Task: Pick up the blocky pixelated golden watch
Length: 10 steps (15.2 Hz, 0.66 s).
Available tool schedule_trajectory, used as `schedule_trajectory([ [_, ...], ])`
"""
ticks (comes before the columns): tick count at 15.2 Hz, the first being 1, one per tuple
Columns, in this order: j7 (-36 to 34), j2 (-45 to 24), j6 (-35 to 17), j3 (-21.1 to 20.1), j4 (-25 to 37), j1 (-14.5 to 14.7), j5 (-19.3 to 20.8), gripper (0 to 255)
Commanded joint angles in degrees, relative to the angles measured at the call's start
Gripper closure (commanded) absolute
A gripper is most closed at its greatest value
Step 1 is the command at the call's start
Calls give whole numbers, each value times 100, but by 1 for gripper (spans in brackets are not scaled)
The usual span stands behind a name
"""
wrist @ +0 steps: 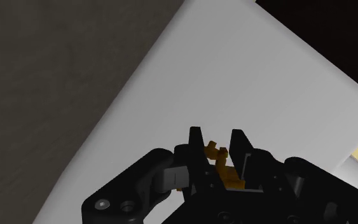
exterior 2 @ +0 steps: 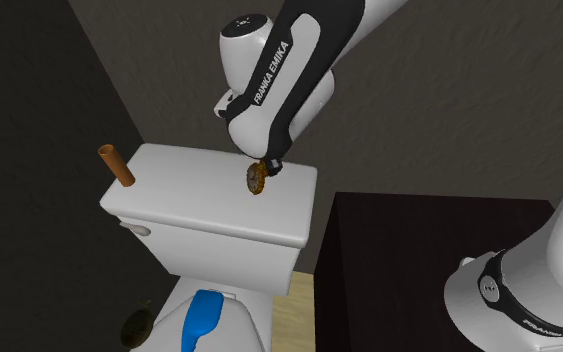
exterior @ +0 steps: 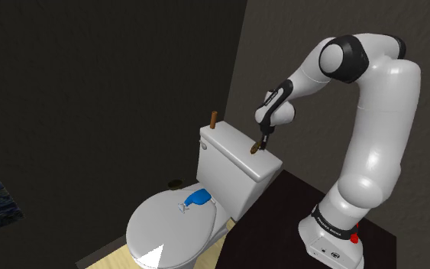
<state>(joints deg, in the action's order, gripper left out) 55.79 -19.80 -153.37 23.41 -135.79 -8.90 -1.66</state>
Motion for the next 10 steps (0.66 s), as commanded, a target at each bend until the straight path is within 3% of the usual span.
schedule_trajectory([
  [1,-54,184,151,84,-29,61,108,255],
  [10,-245,737,664,283,-35,212,449,255],
])
